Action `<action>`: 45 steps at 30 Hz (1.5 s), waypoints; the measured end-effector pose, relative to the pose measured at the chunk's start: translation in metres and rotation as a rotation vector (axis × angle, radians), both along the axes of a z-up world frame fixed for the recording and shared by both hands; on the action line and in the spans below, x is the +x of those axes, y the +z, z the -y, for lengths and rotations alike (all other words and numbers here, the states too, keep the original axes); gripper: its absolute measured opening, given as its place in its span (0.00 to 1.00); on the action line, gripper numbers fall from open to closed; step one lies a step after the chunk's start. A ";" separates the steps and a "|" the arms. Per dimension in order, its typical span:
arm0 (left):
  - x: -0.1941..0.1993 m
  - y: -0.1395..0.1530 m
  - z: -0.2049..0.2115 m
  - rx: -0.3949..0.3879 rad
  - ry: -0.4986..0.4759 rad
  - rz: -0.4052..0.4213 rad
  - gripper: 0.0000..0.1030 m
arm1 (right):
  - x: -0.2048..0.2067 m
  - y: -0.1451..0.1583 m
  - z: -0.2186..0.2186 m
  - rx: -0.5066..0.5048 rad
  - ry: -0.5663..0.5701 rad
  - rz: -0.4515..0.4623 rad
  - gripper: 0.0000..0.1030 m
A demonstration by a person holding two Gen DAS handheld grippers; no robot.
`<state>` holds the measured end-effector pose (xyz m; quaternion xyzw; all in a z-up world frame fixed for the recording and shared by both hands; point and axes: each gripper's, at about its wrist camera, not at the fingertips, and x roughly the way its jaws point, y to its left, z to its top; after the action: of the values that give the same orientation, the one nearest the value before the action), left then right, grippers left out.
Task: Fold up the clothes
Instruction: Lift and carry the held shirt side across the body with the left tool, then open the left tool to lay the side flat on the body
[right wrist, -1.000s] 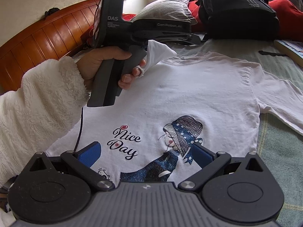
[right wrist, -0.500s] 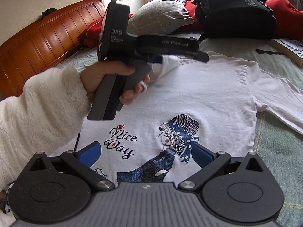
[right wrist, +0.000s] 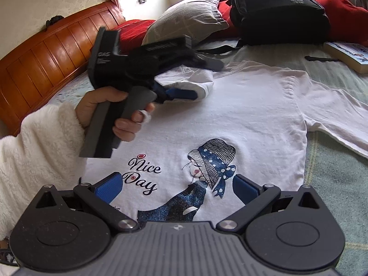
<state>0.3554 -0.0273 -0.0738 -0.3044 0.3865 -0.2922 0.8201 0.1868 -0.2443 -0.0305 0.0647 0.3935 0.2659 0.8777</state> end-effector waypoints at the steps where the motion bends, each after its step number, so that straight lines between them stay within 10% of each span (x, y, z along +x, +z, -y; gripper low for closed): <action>1: 0.002 -0.002 -0.007 -0.027 0.031 -0.016 0.99 | 0.000 -0.001 0.001 0.000 -0.003 -0.001 1.00; 9: 0.013 0.003 -0.019 0.011 0.207 0.009 0.99 | 0.001 -0.002 0.005 0.015 -0.018 -0.006 1.00; 23: -0.014 0.051 0.068 0.271 -0.202 0.373 0.99 | 0.002 -0.005 0.006 0.006 -0.045 -0.017 1.00; 38: -0.081 0.050 -0.060 0.647 -0.131 0.343 0.99 | 0.013 0.002 0.013 -0.013 -0.053 0.000 1.00; 45: -0.079 0.044 -0.125 0.609 0.044 0.326 0.99 | 0.028 0.006 -0.004 -0.036 -0.035 0.010 1.00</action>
<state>0.2768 0.0978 -0.0298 -0.0031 0.3134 -0.1905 0.9303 0.2151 -0.2405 -0.0246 0.0543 0.3925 0.2436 0.8852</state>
